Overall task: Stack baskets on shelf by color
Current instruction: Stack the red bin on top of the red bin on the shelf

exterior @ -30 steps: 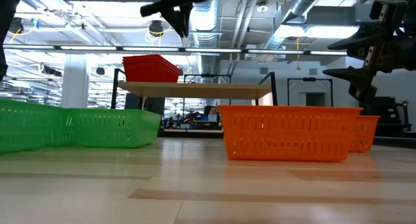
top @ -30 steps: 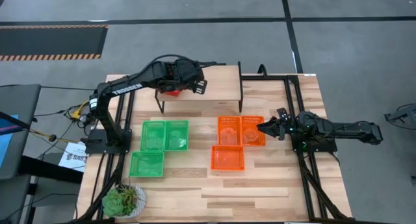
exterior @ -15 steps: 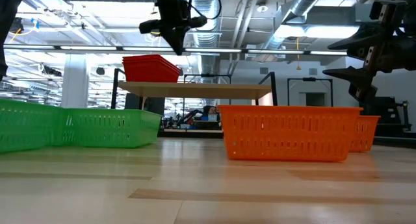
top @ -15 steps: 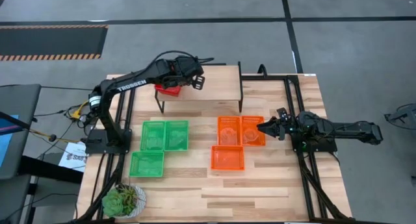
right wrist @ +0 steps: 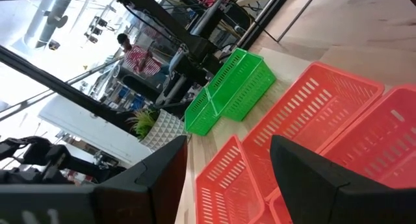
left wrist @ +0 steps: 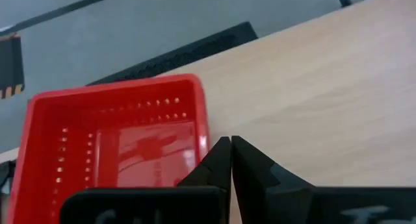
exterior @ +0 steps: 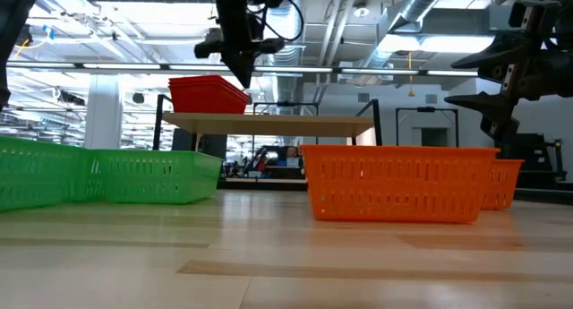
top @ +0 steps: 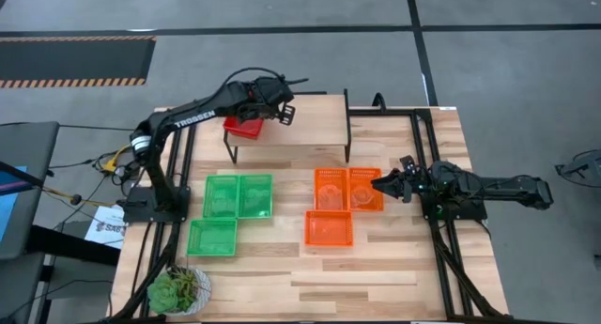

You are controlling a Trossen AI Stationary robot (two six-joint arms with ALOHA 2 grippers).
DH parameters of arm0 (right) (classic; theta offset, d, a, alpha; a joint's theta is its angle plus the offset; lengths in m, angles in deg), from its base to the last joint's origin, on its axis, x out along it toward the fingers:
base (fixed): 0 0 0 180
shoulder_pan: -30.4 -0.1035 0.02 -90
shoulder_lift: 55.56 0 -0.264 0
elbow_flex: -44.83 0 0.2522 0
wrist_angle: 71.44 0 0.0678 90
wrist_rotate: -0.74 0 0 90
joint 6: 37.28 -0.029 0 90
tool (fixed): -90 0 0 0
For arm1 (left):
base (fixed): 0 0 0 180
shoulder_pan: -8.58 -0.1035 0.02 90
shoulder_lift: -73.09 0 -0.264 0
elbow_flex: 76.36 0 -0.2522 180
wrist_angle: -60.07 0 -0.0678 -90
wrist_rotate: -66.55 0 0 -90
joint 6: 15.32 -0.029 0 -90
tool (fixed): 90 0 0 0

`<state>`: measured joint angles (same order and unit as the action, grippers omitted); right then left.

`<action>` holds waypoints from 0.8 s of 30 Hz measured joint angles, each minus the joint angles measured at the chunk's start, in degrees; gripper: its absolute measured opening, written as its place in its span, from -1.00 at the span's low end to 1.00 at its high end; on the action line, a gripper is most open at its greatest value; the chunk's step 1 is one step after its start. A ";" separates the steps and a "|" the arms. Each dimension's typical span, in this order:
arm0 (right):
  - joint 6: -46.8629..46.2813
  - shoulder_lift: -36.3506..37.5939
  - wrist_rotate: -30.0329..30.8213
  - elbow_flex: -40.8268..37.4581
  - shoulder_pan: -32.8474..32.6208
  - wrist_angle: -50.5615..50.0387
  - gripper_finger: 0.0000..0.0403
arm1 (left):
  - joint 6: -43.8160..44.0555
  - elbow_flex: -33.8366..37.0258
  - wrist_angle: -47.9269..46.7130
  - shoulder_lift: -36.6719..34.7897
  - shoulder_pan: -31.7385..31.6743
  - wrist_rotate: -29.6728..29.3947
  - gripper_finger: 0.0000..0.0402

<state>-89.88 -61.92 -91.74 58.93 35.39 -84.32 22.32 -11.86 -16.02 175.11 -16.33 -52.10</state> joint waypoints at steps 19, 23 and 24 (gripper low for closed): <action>0.12 -1.21 0.02 0.01 0.00 0.02 0.21 | -1.54 -0.50 0.51 3.84 -1.08 -2.68 -1.00; 0.12 -1.17 0.00 -0.01 0.00 0.02 0.21 | -1.53 -0.50 0.40 4.11 -1.70 -3.38 -1.00; 0.10 -1.19 0.02 0.01 0.00 0.02 0.21 | -1.54 -0.50 0.40 4.11 -1.86 -3.78 -1.00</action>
<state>-89.79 -63.11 -91.72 58.95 35.39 -84.29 20.78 -12.36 -15.62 179.22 -18.18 -55.88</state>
